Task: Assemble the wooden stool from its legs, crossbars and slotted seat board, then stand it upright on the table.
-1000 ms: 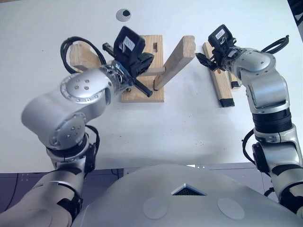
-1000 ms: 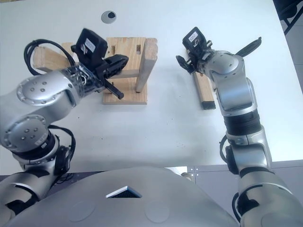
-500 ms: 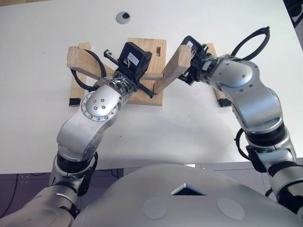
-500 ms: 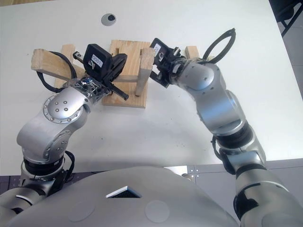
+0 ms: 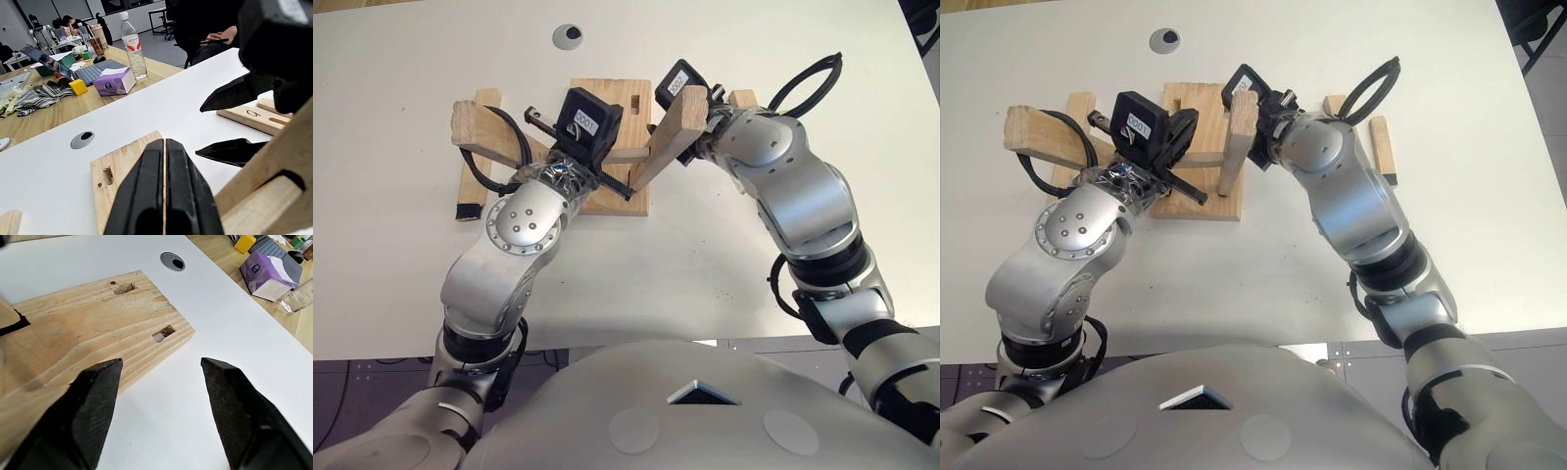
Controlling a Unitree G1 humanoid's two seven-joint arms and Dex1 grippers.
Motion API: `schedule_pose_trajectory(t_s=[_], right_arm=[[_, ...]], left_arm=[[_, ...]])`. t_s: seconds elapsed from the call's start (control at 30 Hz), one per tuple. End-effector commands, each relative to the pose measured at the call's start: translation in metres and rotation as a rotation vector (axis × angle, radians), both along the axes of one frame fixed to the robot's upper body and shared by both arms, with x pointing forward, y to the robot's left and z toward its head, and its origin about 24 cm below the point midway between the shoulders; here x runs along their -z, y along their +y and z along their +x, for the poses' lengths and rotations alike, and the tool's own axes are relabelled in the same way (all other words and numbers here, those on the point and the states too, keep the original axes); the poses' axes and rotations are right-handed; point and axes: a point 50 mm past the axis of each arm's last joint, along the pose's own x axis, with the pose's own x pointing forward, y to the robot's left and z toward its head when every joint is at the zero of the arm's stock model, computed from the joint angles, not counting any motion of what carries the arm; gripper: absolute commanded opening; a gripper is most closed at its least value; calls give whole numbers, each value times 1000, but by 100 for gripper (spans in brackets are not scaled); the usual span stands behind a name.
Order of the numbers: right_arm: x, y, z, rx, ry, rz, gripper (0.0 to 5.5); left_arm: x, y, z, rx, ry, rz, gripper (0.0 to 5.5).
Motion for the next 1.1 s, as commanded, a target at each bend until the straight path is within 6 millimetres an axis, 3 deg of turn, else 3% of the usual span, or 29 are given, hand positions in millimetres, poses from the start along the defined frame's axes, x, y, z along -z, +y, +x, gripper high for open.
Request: schedule_pose_trajectory(t_s=[0.03, 0.27, 0.33, 0.43, 0.5, 0.57, 0.67, 0.73, 0.8, 0.9, 0.97, 1.03, 1.1], right_arm=[[-7, 4, 5, -3, -42, 20, 295], [1, -13, 13, 72, -53, 3, 295], [3, -27, 17, 151, -79, 11, 295], [-8, -58, 20, 394, -198, 169, 295], [-17, -77, 14, 543, -279, 289, 295], [-18, -88, 2, 627, -329, 332, 282], [-11, -90, -11, 662, -319, 340, 240], [-9, -85, -16, 642, -313, 320, 198], [-10, -78, -19, 605, -329, 279, 159], [-12, -70, -20, 563, -356, 233, 113], [-11, -66, -21, 524, -361, 197, 71], [-8, -64, -25, 484, -351, 165, 33], [-3, -72, -37, 435, -321, 110, 4]], left_arm=[[-11, 5, 12, 17, 55, -190, 3], [-98, 32, 34, 44, -216, -440, 3], [-119, 45, 37, -19, -306, -550, 3], [-145, 93, 46, -266, -414, -794, 3], [-150, 139, 49, -453, -426, -882, 3], [-133, 186, 46, -660, -360, -743, 0], [-86, 207, 37, -759, -195, -517, 0], [-49, 197, 27, -739, -85, -426, 0], [-31, 172, 22, -669, -45, -405, 0], [-22, 136, 19, -536, -22, -374, 0], [-20, 125, 16, -455, -18, -326, 0], [-20, 122, 10, -361, -13, -285, 0], [-23, 136, 5, -317, -13, -253, 0]])
